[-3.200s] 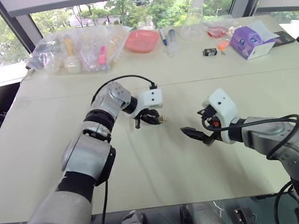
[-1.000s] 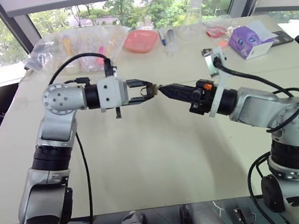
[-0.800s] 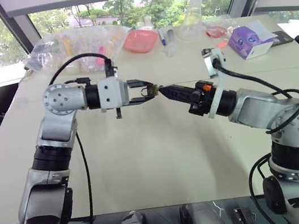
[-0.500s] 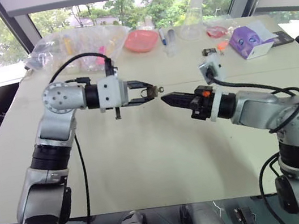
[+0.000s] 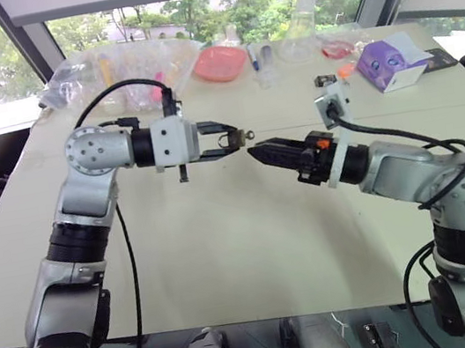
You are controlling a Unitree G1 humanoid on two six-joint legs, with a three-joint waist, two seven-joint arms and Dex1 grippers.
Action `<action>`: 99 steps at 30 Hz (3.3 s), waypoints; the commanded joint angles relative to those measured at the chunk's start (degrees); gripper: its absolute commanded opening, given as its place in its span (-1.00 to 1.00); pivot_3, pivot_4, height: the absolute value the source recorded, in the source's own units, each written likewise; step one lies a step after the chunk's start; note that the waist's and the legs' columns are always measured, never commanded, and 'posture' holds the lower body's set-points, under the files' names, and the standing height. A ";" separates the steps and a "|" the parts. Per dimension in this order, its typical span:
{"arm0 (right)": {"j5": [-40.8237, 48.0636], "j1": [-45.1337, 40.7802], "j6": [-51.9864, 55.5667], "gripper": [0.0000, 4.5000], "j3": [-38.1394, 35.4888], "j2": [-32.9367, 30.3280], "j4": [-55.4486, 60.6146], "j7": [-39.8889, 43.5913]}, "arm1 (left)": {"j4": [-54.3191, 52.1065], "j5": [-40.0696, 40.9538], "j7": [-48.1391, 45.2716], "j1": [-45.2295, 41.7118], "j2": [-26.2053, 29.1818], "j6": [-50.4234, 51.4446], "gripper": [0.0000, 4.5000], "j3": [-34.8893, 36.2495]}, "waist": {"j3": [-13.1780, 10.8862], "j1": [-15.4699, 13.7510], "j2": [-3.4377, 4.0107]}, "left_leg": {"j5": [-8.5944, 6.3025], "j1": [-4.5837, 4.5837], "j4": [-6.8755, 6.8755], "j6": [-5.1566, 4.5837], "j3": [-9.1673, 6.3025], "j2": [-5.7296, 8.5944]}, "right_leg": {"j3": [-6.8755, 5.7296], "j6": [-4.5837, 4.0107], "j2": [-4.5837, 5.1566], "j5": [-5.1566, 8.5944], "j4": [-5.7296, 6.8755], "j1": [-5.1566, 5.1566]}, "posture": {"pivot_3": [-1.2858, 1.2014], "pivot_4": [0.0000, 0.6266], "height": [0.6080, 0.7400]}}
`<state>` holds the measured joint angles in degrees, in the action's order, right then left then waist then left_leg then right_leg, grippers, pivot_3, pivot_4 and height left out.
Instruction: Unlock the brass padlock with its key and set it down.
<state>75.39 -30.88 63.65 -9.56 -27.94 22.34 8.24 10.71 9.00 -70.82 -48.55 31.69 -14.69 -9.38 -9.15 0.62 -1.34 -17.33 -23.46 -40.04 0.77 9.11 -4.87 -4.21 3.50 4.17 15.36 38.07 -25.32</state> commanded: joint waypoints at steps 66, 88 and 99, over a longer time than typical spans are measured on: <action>23.75 0.12 -12.62 0.93 5.94 -6.00 -0.23 -20.70 | 3.03 -6.91 10.38 0.64 0.57 -17.69 -0.68 -0.97 | -0.01 0.00 0.01 | -0.01 0.00 0.02 -0.02 0.01 -0.01 | 0.00 0.00 0.03 0.00 -0.04 0.00 | 0.03 -0.52 1.00; 22.09 1.24 -12.87 -0.38 7.00 -3.85 -1.26 -18.19 | -0.75 -5.87 10.13 2.72 0.59 -15.88 -0.68 -1.39 | -0.01 -0.02 0.01 | -0.01 0.00 0.02 -0.02 0.01 -0.01 | 0.00 0.00 0.03 0.00 -0.04 0.00 | 0.03 -0.52 1.00; 23.57 1.67 -13.59 -0.98 7.17 -2.35 -0.82 -19.71 | -0.79 -6.73 10.49 3.21 0.75 -16.72 -0.68 -1.70 | -0.01 -0.02 0.01 | -0.01 0.00 0.02 -0.01 0.01 -0.01 | 0.00 0.00 0.03 0.00 -0.04 0.00 | 0.03 -0.52 1.00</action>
<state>97.29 -29.14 50.84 -1.56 -31.04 20.00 -11.33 11.80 1.86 -60.96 -45.13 32.39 -30.41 -11.19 -9.16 0.61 -1.33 -17.34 -23.46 -40.02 0.76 9.12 -4.88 -4.21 3.51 4.20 15.36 38.03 -25.32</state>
